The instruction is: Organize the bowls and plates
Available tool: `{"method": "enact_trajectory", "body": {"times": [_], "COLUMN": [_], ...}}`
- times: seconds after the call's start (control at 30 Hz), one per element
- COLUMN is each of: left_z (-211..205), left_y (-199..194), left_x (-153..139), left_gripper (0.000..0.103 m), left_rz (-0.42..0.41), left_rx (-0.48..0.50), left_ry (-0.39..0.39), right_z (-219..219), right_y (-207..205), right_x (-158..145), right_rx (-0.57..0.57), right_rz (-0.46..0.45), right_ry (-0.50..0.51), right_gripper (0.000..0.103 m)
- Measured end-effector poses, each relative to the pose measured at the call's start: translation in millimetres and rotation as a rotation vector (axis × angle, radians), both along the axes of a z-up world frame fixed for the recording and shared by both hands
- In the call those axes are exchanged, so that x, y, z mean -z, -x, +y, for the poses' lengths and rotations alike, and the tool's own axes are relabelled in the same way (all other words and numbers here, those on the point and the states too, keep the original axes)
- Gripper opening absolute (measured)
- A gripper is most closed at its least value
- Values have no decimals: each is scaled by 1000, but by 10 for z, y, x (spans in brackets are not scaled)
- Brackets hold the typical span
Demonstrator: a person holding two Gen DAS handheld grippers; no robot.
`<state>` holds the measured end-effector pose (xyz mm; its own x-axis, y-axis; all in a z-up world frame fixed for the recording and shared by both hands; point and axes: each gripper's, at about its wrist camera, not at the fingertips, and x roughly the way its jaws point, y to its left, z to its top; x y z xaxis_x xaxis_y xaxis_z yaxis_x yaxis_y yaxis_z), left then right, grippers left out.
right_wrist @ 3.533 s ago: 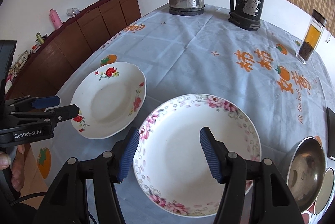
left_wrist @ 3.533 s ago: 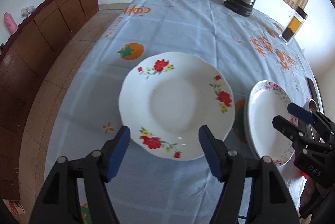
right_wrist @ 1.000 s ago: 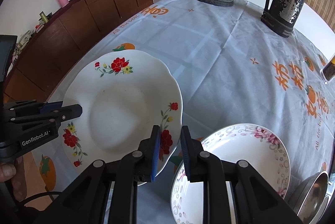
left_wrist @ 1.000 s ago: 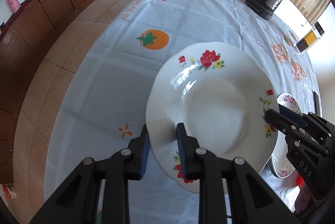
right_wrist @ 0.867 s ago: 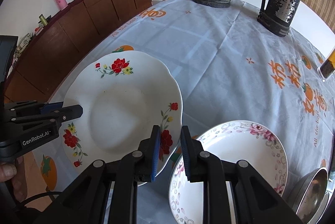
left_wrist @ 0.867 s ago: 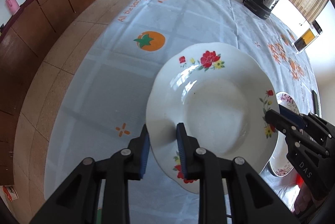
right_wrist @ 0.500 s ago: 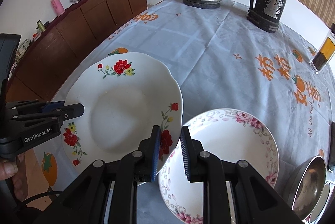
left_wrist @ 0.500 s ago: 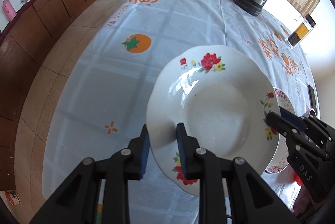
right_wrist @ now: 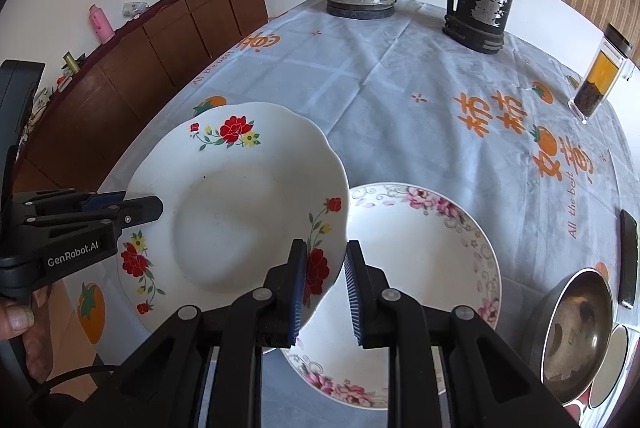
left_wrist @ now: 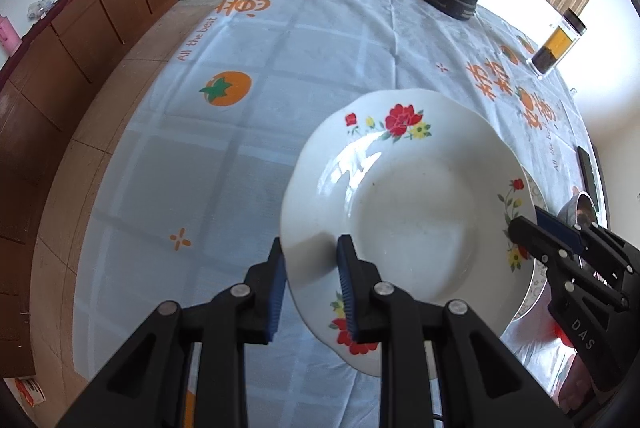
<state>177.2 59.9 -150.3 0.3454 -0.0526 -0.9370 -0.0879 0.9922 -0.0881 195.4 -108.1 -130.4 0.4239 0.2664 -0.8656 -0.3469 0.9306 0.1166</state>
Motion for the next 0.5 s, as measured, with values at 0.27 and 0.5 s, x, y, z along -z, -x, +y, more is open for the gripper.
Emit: {"method": "enact_trajectory", "body": {"times": [0.27, 0.5], "left_z": [-260, -457], "left_y": [-8, -18], "left_x": [-39, -51], "left_gripper": [23, 23], "left_rz": [-5, -7], "left_rx": [47, 85], "left_ry": [-6, -7], "right_z": [-254, -460], "right_y": [82, 125], "right_x": [-17, -8], "right_rx": [46, 85], "right_rz": [-5, -4], "right_ry": [-5, -8], "right_gripper": [21, 21]}}
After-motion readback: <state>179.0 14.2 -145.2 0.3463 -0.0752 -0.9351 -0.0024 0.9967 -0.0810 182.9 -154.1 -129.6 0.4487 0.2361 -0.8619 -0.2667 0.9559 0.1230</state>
